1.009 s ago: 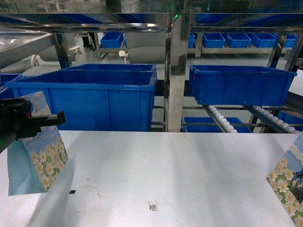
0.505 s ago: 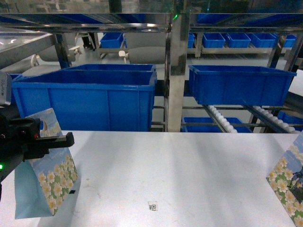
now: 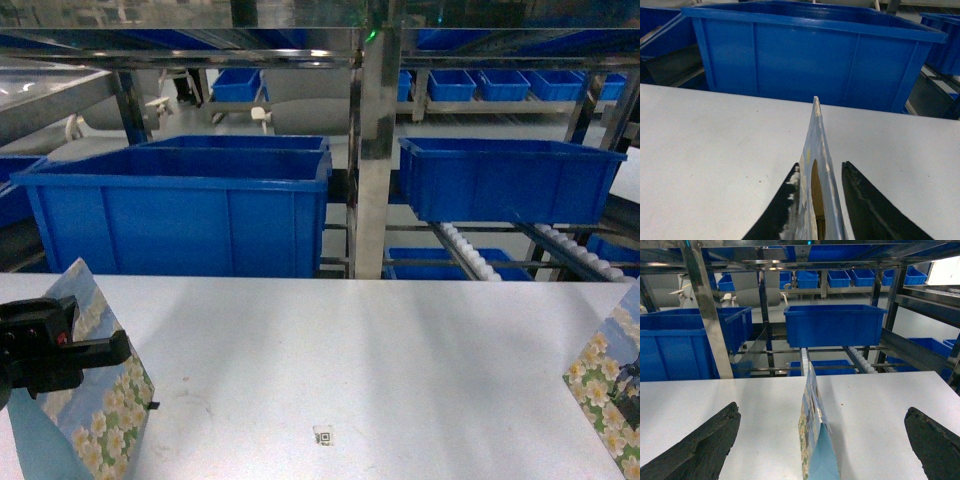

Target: Move flower gift bag to table near conveyor

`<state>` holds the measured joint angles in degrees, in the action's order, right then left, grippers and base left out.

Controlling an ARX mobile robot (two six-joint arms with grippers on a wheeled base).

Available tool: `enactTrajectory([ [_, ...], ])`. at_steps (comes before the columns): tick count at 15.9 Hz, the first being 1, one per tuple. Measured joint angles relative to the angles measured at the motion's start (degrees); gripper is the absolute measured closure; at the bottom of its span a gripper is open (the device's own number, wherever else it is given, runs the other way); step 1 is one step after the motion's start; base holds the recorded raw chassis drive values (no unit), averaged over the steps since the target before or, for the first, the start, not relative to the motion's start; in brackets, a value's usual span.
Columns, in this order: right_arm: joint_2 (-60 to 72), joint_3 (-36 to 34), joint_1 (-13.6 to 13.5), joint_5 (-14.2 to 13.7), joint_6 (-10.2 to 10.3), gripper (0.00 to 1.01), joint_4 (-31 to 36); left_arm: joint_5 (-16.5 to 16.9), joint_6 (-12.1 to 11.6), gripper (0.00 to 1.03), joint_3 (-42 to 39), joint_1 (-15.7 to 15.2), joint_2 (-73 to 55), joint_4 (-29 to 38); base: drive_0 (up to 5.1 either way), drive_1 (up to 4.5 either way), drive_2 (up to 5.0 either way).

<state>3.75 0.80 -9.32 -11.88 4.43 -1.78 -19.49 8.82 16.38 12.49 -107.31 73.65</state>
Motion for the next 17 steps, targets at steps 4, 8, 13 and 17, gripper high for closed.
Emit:
enactTrajectory([
  [4,0.00,0.00,0.00,0.00,0.00,0.03,0.00,0.20,0.04,0.36,-4.28,3.13,5.22,0.07,0.0,0.00,0.0],
  [8,0.00,0.00,0.00,0.00,-0.02,0.03,0.00,-0.22,0.00,0.05,-5.29,5.84,15.82,0.13,0.0,0.00,0.0],
  [13,0.00,0.00,0.00,0.00,-0.02,0.03,0.00,1.38,-3.61,0.05,-8.20,6.23,33.97,-4.92,0.0,0.00,0.0],
  [17,0.00,0.00,0.00,0.00,-0.02,0.03,0.00,2.97,-5.20,0.05,-13.11,3.58,52.57,-23.82,0.0,0.00,0.0],
])
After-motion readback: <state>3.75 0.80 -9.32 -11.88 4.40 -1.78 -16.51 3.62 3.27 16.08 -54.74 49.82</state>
